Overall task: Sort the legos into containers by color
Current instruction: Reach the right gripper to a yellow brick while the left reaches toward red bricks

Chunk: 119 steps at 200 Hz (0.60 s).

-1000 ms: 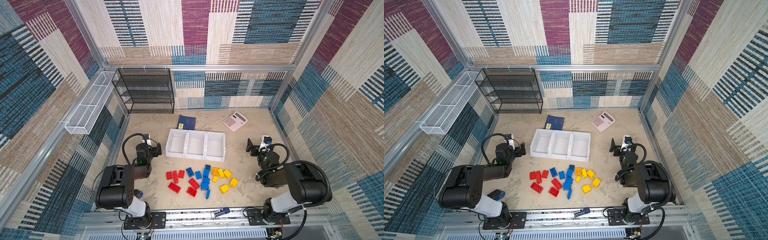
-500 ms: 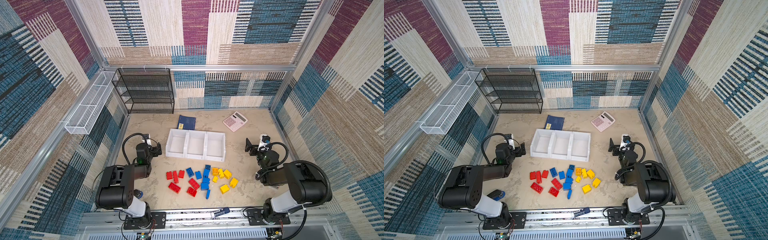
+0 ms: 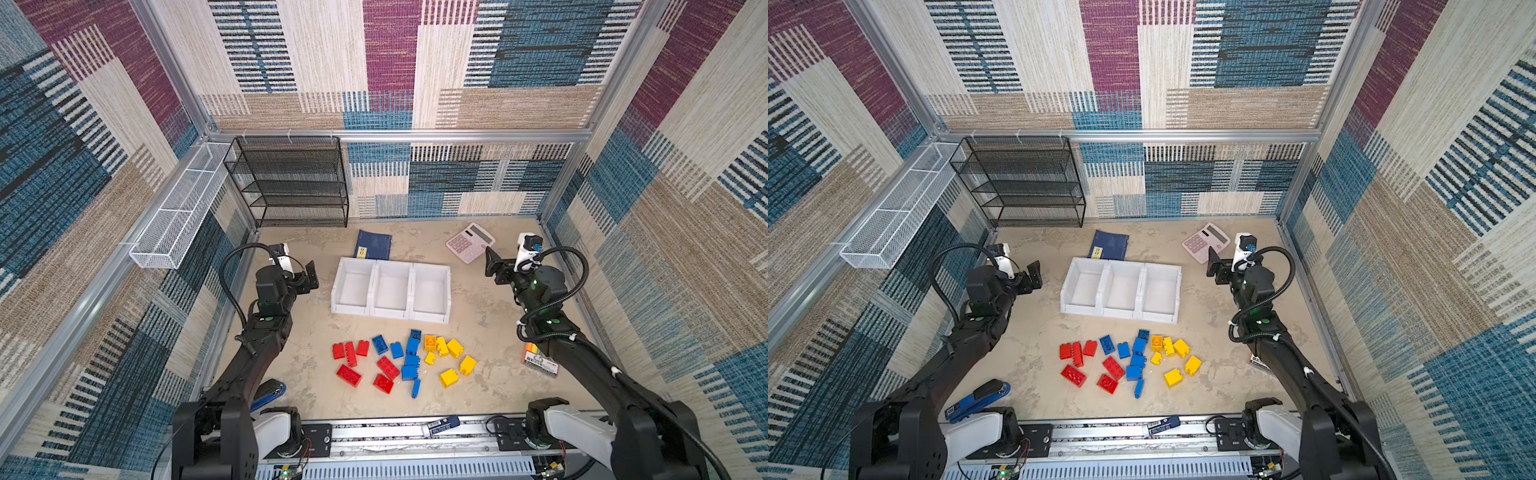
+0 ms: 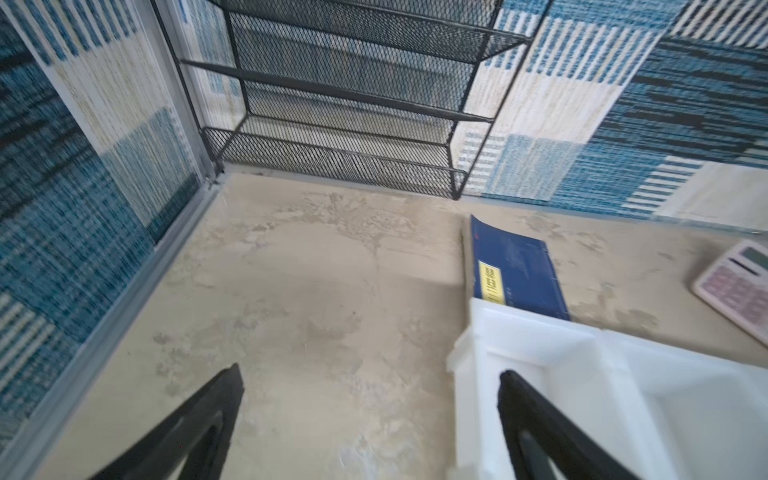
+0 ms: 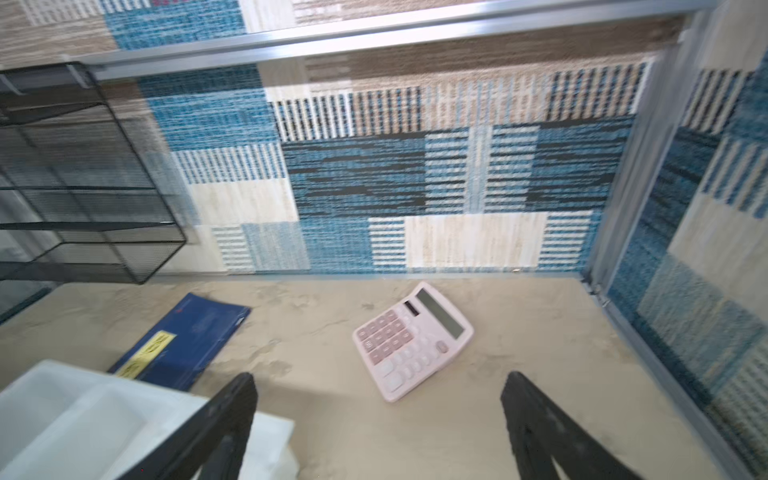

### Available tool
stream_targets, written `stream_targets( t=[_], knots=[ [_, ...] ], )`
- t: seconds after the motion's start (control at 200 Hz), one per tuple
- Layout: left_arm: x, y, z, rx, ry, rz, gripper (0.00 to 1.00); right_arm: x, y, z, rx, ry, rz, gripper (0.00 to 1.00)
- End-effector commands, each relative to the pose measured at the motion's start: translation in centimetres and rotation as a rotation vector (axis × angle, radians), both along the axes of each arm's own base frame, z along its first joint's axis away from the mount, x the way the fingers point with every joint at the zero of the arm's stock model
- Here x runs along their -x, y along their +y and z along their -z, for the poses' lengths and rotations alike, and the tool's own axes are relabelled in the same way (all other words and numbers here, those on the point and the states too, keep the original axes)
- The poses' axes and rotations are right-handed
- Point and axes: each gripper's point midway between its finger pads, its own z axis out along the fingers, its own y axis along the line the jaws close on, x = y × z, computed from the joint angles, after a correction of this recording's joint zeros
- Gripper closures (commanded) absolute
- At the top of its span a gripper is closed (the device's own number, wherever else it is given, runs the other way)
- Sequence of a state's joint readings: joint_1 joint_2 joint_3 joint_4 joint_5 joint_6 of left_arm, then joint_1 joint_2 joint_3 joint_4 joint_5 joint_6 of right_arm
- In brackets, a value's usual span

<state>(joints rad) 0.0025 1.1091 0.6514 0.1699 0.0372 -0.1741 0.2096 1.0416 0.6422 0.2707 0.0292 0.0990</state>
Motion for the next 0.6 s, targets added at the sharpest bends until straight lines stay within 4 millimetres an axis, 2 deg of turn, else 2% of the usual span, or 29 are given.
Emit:
stream_targets(
  t=[0.0, 0.145, 0.361, 0.491, 0.591],
  knots=[
    [4.3, -2.9, 3.6, 0.159, 0.215, 0.056, 0.01, 3.0, 2.4, 5.3, -0.031, 0.351, -0.042, 0.13],
    [7.7, -4.5, 4.8, 0.157, 0.273, 0.056, 0.01, 5.8, 6.3, 8.1, -0.034, 0.57, -0.089, 0.18],
    [9.6, -7.3, 7.1, 0.124, 0.354, 0.131, 0.02, 9.7, 11.8, 11.6, 0.04, 0.734, -0.153, 0.2],
    [10.1, -8.9, 8.2, 0.137, 0.414, 0.167, 0.04, 11.8, 13.9, 14.2, 0.124, 0.834, -0.163, 0.2],
    [10.7, -9.4, 9.0, 0.15, 0.439, 0.173, 0.04, 12.5, 14.3, 15.7, 0.144, 0.888, -0.162, 0.22]
  ],
)
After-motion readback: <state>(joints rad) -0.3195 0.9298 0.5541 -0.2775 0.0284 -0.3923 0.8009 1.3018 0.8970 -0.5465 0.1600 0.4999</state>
